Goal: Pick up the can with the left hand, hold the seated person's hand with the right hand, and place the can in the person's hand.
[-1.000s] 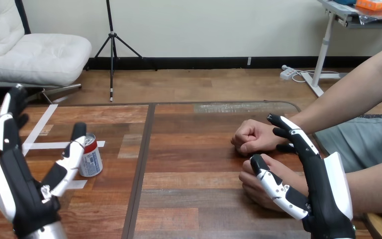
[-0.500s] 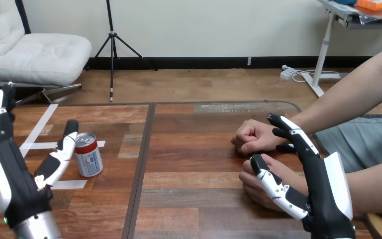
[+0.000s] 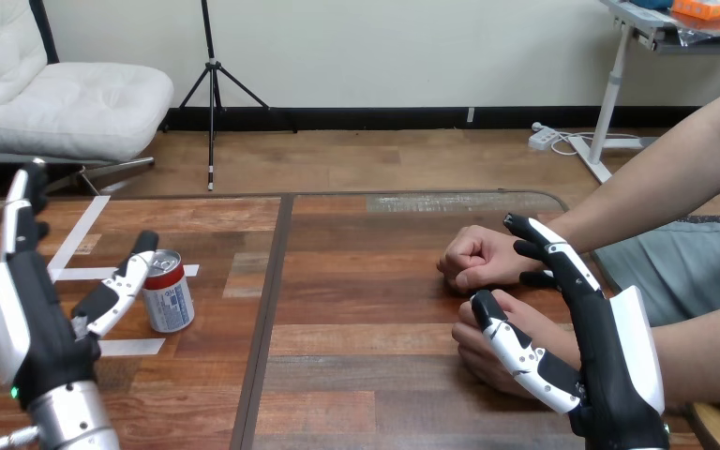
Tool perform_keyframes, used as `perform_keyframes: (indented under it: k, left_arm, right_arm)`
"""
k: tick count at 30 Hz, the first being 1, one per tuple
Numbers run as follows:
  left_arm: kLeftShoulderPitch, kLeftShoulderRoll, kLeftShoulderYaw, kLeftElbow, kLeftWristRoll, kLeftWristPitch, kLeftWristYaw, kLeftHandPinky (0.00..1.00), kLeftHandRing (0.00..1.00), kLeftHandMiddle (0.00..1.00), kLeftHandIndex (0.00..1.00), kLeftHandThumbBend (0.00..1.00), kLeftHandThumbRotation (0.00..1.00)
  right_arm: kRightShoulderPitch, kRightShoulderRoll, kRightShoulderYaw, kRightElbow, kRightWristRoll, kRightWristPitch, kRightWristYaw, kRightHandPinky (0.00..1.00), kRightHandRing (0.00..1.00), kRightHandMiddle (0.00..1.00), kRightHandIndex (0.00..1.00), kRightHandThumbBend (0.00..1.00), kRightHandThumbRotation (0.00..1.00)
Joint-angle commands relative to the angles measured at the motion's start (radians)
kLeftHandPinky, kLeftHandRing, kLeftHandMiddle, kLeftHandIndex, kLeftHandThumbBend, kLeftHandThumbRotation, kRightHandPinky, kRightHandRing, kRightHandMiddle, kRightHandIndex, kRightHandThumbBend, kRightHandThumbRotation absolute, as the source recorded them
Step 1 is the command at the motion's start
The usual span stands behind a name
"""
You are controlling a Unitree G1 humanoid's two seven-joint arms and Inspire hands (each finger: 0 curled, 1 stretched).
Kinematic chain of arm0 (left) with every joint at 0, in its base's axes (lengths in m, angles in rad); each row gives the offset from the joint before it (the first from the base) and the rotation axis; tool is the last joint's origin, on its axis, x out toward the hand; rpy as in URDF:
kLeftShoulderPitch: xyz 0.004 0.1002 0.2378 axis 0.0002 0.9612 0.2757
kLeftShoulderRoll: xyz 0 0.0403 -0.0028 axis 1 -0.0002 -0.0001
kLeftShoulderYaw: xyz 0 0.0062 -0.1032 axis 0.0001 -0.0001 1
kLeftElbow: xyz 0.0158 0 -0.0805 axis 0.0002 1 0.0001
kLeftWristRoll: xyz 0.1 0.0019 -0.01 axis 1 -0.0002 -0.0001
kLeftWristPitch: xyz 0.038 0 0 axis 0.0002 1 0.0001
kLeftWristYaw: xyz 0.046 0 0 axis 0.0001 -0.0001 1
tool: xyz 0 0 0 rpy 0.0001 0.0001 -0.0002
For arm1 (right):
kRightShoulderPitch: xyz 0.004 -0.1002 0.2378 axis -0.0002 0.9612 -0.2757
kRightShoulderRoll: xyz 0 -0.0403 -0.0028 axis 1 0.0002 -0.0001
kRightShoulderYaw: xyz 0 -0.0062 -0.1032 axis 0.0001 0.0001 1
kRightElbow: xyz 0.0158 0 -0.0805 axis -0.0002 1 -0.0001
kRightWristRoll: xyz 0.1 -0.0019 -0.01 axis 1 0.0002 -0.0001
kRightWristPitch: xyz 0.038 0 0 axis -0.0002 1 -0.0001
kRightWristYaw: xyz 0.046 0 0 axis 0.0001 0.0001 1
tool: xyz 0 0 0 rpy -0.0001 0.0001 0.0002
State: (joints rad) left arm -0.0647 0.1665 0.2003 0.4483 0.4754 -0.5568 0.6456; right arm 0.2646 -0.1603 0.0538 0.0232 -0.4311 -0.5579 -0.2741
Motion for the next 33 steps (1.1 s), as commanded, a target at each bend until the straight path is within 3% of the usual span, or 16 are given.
perform_keyframes:
  k: [1, 9, 13, 33]
  left_arm:
    - [-0.093, 0.038, -0.034, 0.043, -0.013, 0.022, -0.037, 0.77, 0.83, 0.86, 0.87, 0.76, 0.18]
    - [-0.137, 0.059, -0.052, 0.104, -0.044, 0.061, -0.105, 0.74, 0.82, 0.87, 0.87, 0.79, 0.21]
    - [-0.189, 0.076, -0.073, 0.174, -0.04, 0.101, -0.133, 0.74, 0.82, 0.86, 0.86, 0.83, 0.22]
    - [-0.3, 0.096, -0.145, 0.351, -0.024, 0.145, -0.116, 0.68, 0.78, 0.84, 0.85, 0.88, 0.28]
  right_arm:
    - [-0.076, 0.0, -0.006, -0.009, 0.004, -0.015, -0.006, 0.72, 0.83, 0.87, 0.85, 0.44, 0.49]
    - [-0.071, 0.0, -0.007, -0.016, 0.006, -0.008, -0.002, 0.73, 0.84, 0.87, 0.85, 0.45, 0.49]
    - [-0.068, -0.002, -0.01, -0.017, 0.006, -0.01, -0.005, 0.73, 0.83, 0.87, 0.85, 0.45, 0.49]
    - [-0.067, -0.008, -0.013, -0.019, 0.015, -0.007, 0.009, 0.72, 0.83, 0.86, 0.85, 0.45, 0.5]
